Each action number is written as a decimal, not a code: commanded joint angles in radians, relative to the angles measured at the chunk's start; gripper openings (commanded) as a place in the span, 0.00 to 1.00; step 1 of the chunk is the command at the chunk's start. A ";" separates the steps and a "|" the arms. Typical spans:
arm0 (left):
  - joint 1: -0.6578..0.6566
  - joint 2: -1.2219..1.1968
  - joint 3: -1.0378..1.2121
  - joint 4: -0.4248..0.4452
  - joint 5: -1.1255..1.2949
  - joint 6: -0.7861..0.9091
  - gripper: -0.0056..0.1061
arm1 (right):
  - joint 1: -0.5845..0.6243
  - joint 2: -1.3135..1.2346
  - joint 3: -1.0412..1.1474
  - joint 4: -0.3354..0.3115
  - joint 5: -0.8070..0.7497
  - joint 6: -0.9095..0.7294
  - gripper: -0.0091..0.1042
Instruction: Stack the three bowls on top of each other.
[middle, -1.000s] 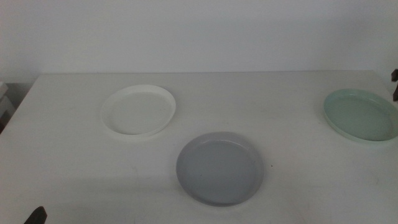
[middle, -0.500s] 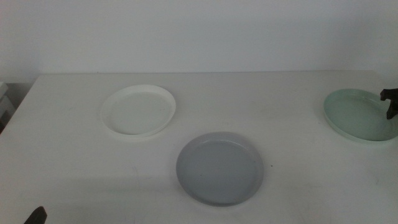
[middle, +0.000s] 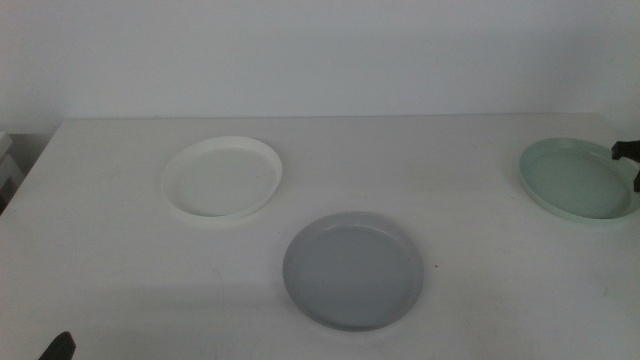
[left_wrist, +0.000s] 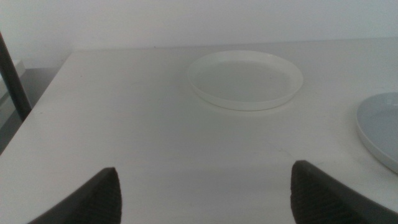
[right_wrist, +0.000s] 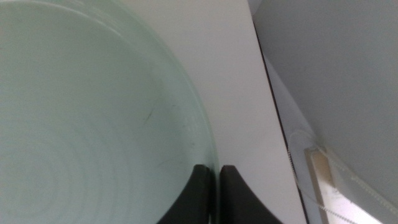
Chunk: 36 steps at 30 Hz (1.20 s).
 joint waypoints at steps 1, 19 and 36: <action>0.001 -0.013 -0.005 -0.011 -0.079 -0.004 0.94 | -0.007 -0.115 -0.028 0.013 0.001 -0.009 0.07; 0.001 -0.013 -0.005 -0.011 -0.079 -0.004 0.94 | 0.272 -0.561 0.384 0.298 -0.084 -0.090 0.07; 0.001 -0.013 -0.005 -0.011 -0.079 -0.004 0.94 | 0.679 -0.564 0.527 0.301 -0.277 0.003 0.07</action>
